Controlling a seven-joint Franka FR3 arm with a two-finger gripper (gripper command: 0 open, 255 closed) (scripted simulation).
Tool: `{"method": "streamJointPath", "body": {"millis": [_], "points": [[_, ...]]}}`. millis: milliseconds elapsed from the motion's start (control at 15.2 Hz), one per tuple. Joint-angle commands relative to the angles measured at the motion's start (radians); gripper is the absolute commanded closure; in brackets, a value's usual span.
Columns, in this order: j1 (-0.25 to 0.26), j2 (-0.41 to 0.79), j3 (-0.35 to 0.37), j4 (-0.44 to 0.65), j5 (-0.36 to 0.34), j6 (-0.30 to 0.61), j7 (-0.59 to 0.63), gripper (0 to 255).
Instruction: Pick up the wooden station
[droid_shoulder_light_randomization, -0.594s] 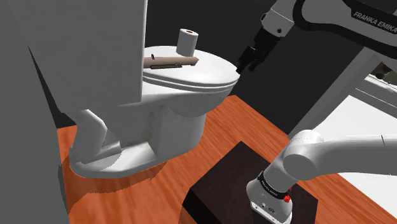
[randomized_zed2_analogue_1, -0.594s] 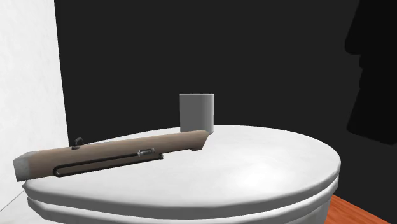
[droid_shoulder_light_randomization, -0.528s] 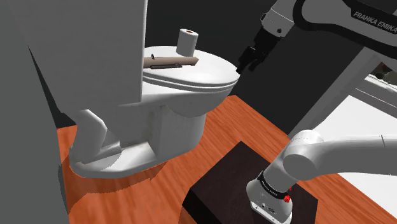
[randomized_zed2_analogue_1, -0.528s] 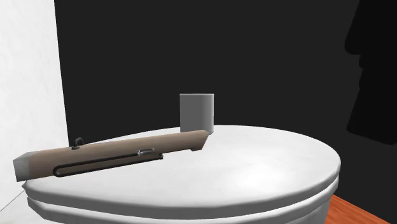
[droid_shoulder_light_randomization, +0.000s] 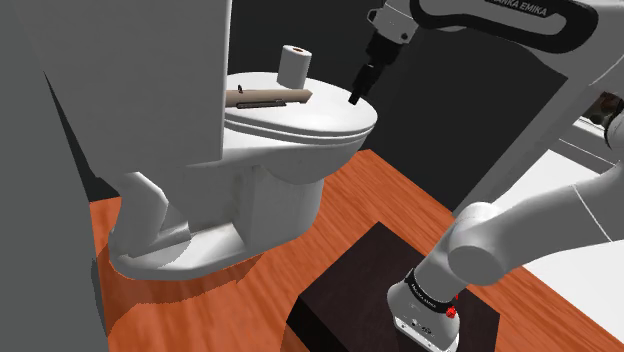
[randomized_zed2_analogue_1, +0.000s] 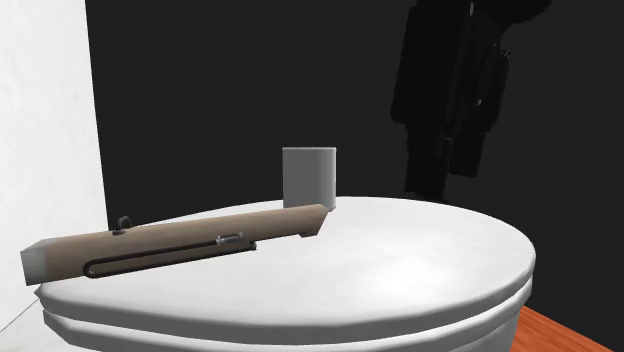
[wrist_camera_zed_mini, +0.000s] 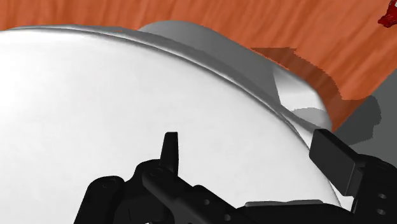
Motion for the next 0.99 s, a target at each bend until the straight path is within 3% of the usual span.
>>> {"method": "streamJointPath", "body": {"millis": [0,396,924], "points": [[0.026,0.095,-0.011,0.075,-0.003,0.005,-0.096,0],[0.08,0.349,-0.017,0.311,-0.003,-0.018,-0.359,0],[0.137,0.666,0.034,0.658,-0.023,-0.101,-0.667,0]]}}
